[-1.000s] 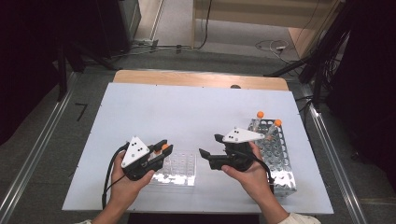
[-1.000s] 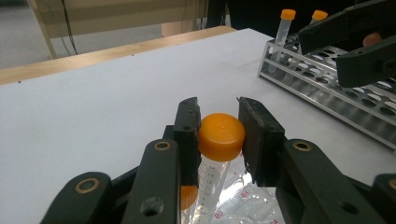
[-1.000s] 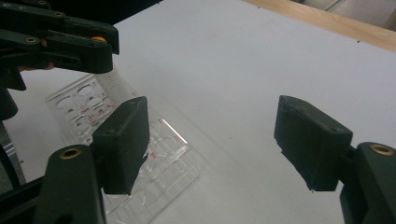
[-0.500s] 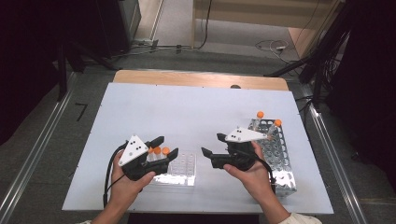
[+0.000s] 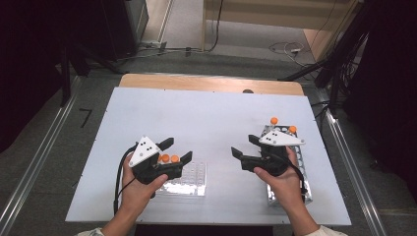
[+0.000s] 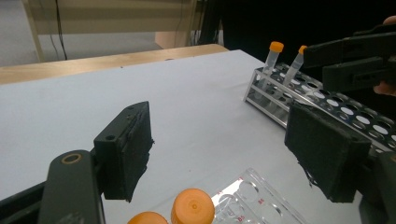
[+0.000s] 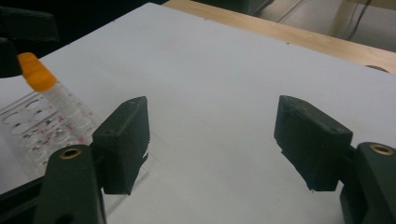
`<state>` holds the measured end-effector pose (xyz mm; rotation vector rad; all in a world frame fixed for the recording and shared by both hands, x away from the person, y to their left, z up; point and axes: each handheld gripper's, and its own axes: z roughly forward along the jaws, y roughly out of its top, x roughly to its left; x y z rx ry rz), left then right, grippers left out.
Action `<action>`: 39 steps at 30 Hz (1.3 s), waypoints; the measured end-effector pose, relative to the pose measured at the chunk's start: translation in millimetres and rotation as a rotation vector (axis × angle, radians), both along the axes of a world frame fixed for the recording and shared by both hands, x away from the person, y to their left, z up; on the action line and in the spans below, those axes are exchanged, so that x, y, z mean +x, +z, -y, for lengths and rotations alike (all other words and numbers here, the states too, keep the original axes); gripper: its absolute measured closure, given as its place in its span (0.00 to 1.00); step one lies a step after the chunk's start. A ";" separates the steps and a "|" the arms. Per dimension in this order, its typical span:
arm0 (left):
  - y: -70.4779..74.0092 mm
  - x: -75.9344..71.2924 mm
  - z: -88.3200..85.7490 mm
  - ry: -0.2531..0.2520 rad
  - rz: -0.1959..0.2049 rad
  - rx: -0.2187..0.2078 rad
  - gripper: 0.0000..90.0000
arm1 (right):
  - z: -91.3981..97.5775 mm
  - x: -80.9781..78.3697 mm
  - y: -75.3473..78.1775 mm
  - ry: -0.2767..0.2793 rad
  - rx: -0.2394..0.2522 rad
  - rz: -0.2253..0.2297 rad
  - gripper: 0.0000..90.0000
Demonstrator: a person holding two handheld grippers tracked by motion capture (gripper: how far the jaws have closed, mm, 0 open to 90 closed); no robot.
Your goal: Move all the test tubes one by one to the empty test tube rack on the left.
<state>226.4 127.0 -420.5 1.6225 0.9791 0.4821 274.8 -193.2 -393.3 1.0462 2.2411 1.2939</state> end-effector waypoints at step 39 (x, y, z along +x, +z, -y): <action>-0.2 -1.6 -4.4 0.029 0.008 -0.004 0.25 | 105.9 32.5 -33.6 -0.415 -0.080 0.014 0.29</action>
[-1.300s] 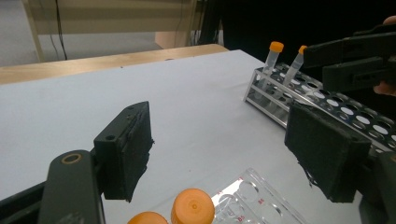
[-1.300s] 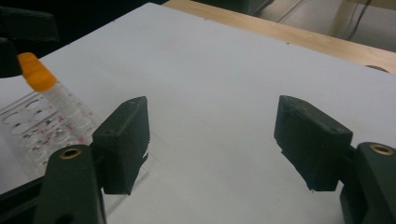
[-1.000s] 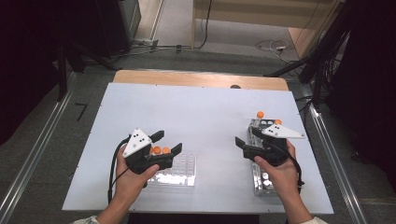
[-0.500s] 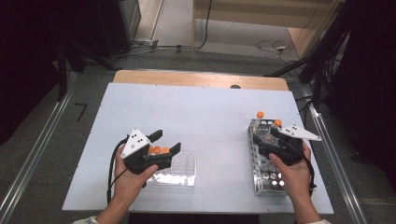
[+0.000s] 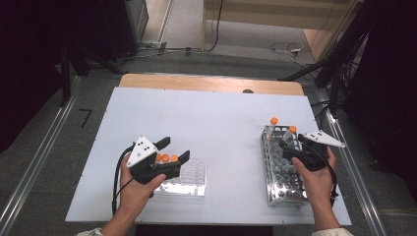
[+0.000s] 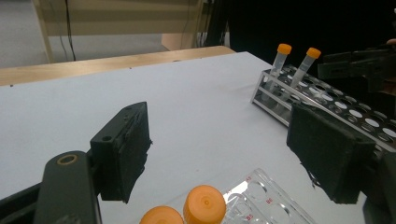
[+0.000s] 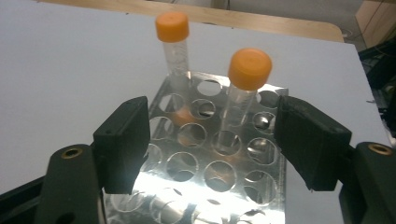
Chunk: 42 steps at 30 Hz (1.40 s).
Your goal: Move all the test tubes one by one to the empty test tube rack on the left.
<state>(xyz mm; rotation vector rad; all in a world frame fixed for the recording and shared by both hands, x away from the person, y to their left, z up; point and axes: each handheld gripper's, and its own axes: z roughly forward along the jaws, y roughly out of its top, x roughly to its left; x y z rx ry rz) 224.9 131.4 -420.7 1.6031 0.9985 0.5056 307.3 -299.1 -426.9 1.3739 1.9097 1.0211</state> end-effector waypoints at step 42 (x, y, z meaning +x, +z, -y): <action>-3.7 0.2 4.9 -0.025 -0.011 0.013 0.26 | 29.2 41.3 -26.8 0.181 0.035 0.032 0.79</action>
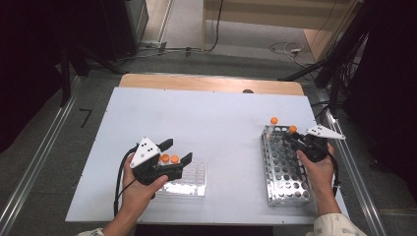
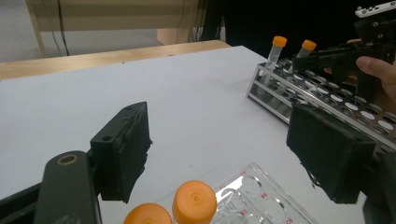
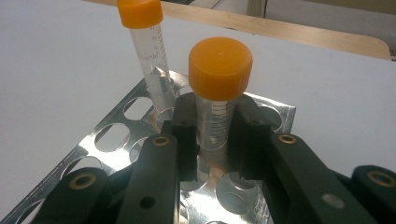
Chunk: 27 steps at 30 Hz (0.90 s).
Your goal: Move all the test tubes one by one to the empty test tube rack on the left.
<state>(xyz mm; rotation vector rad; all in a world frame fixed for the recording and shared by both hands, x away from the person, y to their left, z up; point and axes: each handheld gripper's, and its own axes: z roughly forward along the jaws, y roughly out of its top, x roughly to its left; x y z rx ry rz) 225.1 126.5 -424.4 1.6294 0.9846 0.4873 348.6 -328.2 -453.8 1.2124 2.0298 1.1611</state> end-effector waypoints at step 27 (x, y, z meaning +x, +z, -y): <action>2.4 0.2 1.3 0.005 -0.003 0.007 0.19 | -5.5 -18.4 37.3 -0.018 -0.017 0.107 0.79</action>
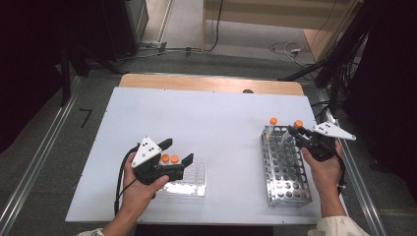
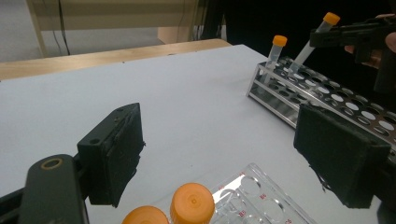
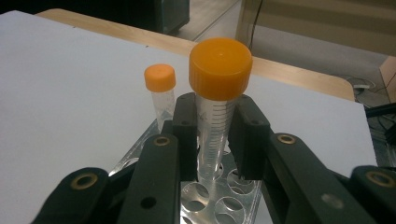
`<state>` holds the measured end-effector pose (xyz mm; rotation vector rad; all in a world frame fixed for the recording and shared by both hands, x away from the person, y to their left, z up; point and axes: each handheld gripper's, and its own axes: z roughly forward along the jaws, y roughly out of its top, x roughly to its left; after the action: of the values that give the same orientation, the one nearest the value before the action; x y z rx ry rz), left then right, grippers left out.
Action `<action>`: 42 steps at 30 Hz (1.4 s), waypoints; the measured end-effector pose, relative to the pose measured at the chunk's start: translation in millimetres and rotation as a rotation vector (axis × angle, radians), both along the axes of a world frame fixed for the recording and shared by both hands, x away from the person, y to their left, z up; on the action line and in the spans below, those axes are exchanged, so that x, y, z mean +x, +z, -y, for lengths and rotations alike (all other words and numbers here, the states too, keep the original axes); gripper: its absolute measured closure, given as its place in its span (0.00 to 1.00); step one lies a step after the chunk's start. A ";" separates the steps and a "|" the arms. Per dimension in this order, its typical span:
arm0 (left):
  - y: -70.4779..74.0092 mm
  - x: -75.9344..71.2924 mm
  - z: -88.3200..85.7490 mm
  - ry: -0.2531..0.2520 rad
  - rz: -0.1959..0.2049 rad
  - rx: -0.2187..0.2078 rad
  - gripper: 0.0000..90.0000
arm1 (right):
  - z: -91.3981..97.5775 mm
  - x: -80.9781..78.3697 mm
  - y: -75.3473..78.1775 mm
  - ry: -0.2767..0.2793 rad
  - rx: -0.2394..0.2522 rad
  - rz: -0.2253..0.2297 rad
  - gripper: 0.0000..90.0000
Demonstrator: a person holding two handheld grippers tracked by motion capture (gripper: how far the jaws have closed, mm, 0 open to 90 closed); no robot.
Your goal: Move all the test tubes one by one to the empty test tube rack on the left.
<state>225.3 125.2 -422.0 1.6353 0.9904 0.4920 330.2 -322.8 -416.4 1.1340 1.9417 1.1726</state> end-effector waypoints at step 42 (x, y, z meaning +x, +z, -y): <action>2.7 0.1 0.8 -0.002 0.000 -0.009 0.19 | -51.5 -37.1 30.8 0.201 0.045 0.008 0.80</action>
<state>225.4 124.4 -419.3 1.6280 0.9898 0.4851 293.1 -271.3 -385.7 0.9723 2.0703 1.3295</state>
